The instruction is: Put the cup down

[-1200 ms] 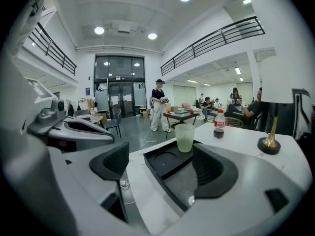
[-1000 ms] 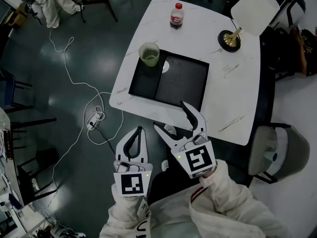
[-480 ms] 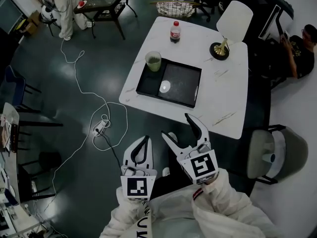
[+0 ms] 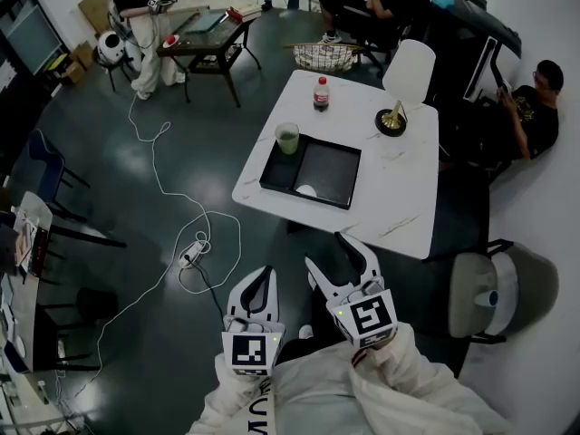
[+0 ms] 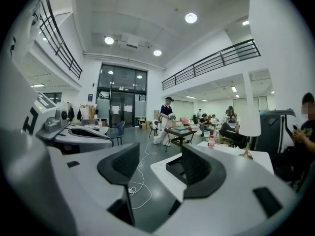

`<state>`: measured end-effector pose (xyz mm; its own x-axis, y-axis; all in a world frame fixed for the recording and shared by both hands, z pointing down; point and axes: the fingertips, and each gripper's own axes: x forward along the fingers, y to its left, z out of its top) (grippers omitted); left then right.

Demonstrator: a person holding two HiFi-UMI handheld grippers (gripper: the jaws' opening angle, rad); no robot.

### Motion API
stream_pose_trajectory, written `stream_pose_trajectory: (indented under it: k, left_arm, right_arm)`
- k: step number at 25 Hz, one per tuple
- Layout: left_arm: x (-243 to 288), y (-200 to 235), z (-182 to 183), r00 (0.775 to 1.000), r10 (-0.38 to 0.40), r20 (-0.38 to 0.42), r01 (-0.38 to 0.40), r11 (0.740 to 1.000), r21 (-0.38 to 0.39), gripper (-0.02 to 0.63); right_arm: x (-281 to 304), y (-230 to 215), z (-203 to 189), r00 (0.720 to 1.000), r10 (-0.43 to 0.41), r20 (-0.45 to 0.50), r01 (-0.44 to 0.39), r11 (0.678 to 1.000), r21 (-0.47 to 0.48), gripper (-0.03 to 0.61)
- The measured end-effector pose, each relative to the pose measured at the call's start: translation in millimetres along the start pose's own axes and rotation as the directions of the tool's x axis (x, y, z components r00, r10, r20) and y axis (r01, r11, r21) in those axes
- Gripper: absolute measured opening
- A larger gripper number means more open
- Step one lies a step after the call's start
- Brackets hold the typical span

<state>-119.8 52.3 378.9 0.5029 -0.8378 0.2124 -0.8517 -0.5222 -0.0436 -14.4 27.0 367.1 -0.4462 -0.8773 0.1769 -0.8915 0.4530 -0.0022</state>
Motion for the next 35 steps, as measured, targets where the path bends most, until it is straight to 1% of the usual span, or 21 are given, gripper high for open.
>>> stream_pose_trajectory:
  k: [2,4,6,9,10,11,15,16,20,23,27,31,35]
  left_arm:
    - [-11,-1,8,1.0,0.004,0.013,-0.004,1.0,0.005,0.011]
    - [-22,-3,14,1.0,0.006,0.023,-0.006,1.0,0.005,0.011]
    - [-32,-7,21,0.999,0.004,0.037,-0.004,1.0,-0.003,0.011]
    - [-44,-13,31,0.998,0.0,0.059,0.001,1.0,-0.009,0.011]
    - [-48,-16,32,0.998,-0.003,0.063,0.003,1.0,-0.006,0.011]
    - [-51,-18,33,0.998,-0.005,0.063,0.006,1.0,-0.006,0.011]
    - [-66,-26,29,0.999,-0.011,0.049,0.013,1.0,-0.025,0.011]
    - [-68,-29,29,0.999,-0.015,0.046,0.017,0.999,-0.028,0.011]
    - [-73,-42,34,0.998,-0.041,0.045,0.042,0.999,-0.03,0.011]
    - [-74,-48,34,0.998,-0.051,0.042,0.053,0.998,-0.042,0.011]
    - [-74,-48,36,0.998,-0.049,0.036,0.051,0.997,-0.052,0.011]
    - [-73,-47,41,0.998,-0.049,0.034,0.051,0.997,-0.06,0.011]
    - [-66,-50,45,0.998,-0.05,0.035,0.052,0.998,-0.044,0.011]
  right_arm:
    - [-11,4,8,1.0,-0.007,0.013,0.007,1.0,-0.003,0.255]
    - [-22,11,14,1.0,-0.001,0.022,0.001,1.0,-0.009,0.248]
    - [-33,19,19,1.0,0.013,0.023,-0.013,1.0,-0.012,0.228]
    - [-48,32,24,0.999,0.039,0.034,-0.039,0.999,-0.016,0.158]
    - [-52,35,25,0.998,0.043,0.035,-0.043,0.999,-0.016,0.146]
    - [-56,38,28,0.998,0.041,0.037,-0.04,0.999,-0.018,0.138]
    - [-74,47,37,0.999,0.012,0.037,-0.011,1.0,-0.028,0.069]
    - [-78,48,37,0.999,0.012,0.036,-0.012,1.0,-0.024,0.065]
    - [-95,54,36,0.999,0.022,0.04,-0.022,1.0,-0.015,0.008]
    - [-102,53,32,1.0,0.009,0.013,-0.009,1.0,-0.008,0.008]
    - [-106,50,32,1.0,0.003,0.007,-0.003,1.0,-0.01,0.007]
    - [-106,48,34,0.999,0.037,0.013,-0.038,0.999,0.018,0.006]
    - [-103,37,34,0.999,0.036,0.02,-0.037,0.999,0.021,0.006]
